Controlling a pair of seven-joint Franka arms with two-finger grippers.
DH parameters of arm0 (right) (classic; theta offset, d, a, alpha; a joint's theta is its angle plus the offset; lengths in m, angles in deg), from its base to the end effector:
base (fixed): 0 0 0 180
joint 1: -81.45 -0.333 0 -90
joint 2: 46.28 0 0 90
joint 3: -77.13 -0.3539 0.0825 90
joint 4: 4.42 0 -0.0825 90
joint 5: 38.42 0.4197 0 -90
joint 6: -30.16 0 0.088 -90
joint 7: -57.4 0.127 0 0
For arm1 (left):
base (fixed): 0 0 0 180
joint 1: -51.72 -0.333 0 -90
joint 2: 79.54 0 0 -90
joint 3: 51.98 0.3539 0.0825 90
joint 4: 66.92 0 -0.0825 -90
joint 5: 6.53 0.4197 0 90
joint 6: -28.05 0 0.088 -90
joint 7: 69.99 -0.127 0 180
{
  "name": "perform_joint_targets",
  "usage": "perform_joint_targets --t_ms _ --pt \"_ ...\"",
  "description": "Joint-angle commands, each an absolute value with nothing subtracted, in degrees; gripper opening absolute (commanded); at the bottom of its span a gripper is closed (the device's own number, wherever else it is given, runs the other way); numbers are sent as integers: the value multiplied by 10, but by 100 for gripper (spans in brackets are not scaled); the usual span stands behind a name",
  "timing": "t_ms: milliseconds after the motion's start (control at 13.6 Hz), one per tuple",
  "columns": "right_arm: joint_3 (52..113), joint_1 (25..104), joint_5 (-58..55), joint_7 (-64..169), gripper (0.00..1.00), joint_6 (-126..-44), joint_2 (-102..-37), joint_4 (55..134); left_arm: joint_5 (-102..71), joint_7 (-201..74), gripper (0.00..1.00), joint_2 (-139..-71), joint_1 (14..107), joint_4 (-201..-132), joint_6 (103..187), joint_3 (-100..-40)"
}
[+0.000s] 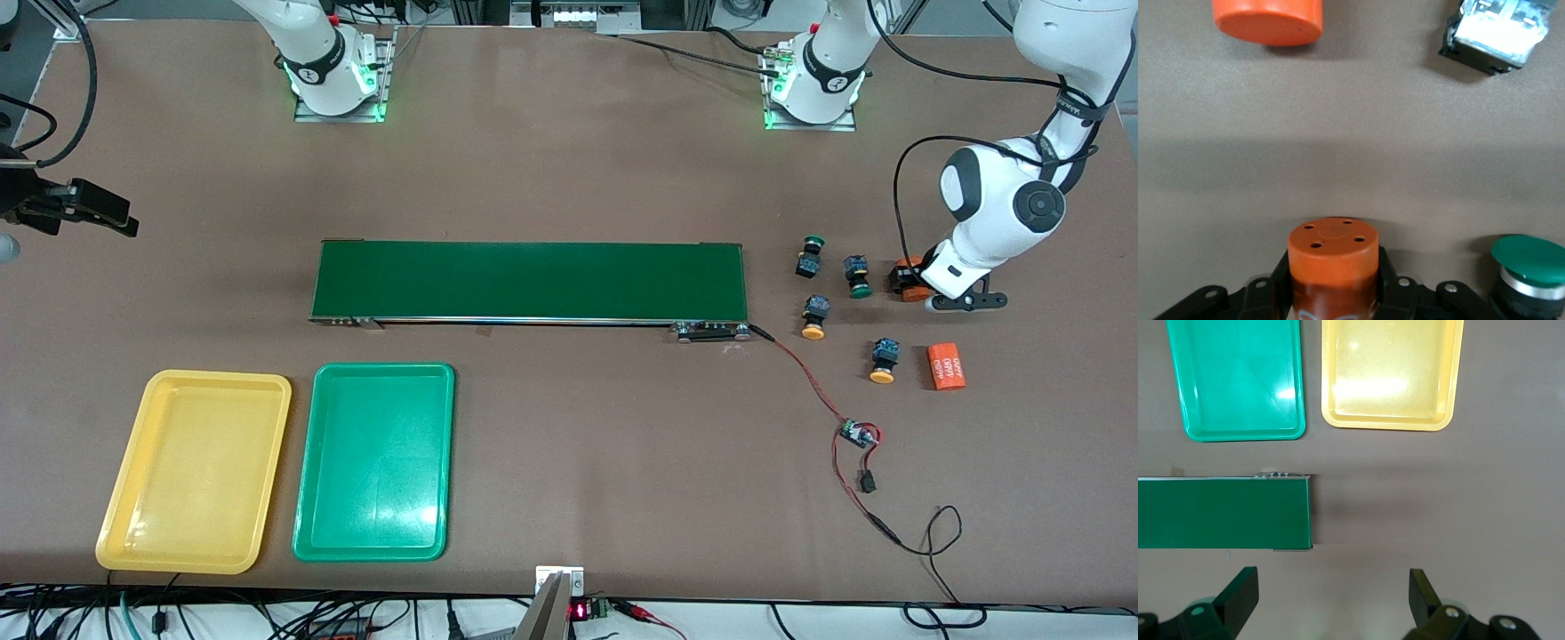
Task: Sort buttons by color to trays
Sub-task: 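Carry the orange cylinder in the left gripper toward the green belt, then lower the orange cylinder onto the belt and open the left gripper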
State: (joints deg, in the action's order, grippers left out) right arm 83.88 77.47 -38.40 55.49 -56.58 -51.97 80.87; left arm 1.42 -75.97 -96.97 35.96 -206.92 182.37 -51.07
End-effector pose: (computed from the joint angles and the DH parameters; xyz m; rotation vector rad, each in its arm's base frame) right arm 0.6159 -0.0261 0.6195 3.1311 -0.0233 -0.1155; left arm 0.4825 0.1414 0.1584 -3.0890 -0.0915 0.1011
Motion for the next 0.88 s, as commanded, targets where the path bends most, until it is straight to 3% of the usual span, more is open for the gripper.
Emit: perform_joint_targets --t_ms 0,221,442,810 --pt "837 773 -392 548 100 -572 -520 807 21 -760 27 -919 355 -2049 1747 -539" --pt "837 773 -392 548 100 -574 -523 807 21 -767 27 -896 355 -1990 1649 -591" --pt "837 776 -392 548 100 -573 -523 808 21 -783 27 -902 360 -1956 1632 -677" --pt "837 773 -391 551 100 -577 -522 808 21 -844 27 -987 364 -1882 1609 -825"
